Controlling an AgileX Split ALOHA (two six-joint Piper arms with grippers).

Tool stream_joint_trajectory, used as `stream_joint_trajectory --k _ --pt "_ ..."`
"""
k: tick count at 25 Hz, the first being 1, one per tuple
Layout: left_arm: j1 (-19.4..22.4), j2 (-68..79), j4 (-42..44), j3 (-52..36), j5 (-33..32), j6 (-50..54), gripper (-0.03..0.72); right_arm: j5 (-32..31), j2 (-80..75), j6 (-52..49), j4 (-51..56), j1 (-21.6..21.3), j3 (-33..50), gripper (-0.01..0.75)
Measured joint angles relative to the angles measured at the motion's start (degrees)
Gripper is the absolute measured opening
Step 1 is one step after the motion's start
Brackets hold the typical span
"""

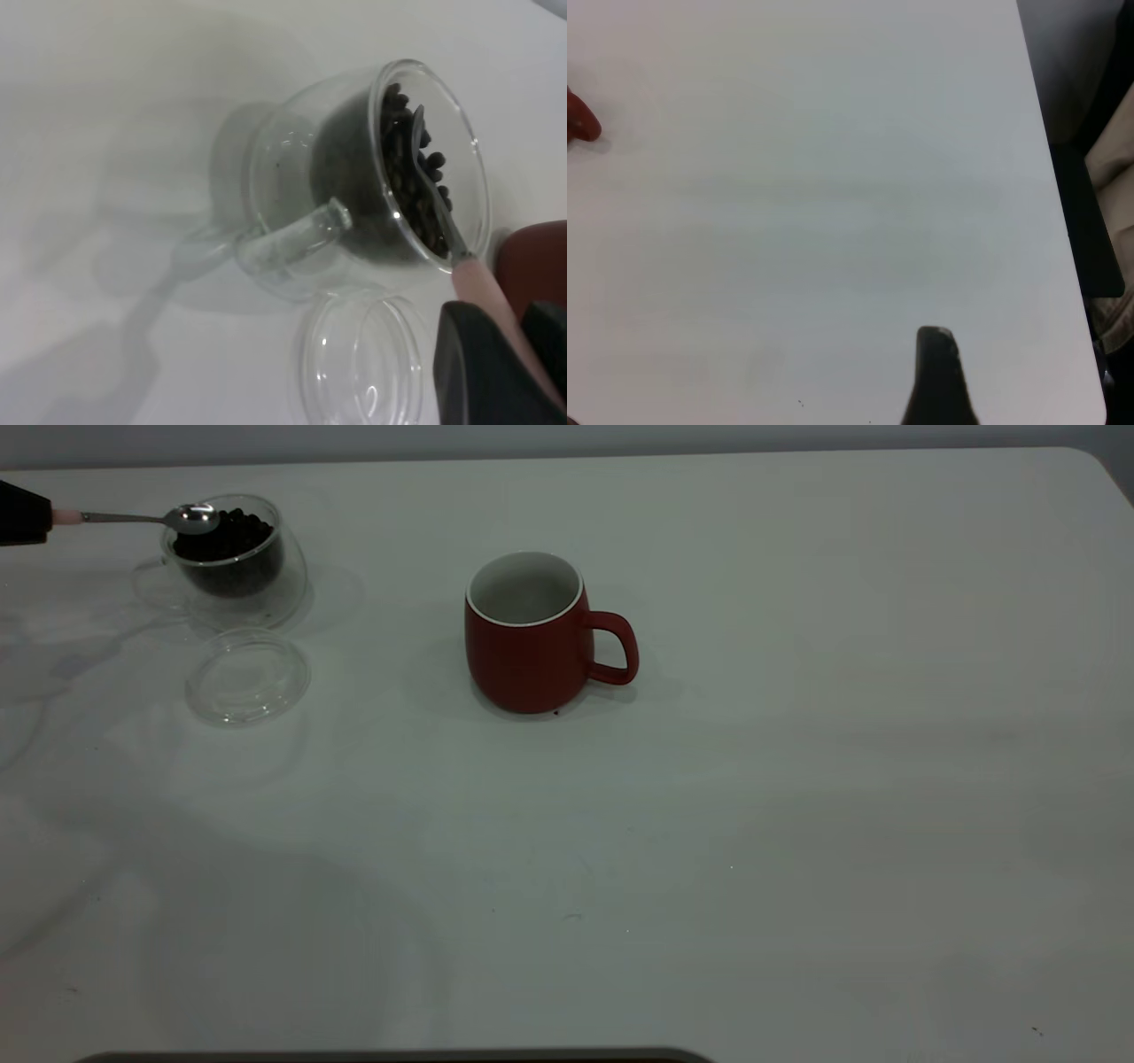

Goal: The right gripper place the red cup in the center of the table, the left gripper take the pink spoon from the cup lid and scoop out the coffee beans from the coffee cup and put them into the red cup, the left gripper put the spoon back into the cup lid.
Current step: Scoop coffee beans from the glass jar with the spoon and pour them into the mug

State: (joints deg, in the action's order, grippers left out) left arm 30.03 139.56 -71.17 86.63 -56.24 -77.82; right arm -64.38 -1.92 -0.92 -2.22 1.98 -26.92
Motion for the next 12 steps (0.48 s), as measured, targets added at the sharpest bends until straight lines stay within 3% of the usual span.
stream_joint_trajectory --k 12 --pt "-0.9 2.7 -0.5 0.0 -0.3 2.3 0.123 0.0 0.0 0.0 0.0 0.0 0.0 0.581"
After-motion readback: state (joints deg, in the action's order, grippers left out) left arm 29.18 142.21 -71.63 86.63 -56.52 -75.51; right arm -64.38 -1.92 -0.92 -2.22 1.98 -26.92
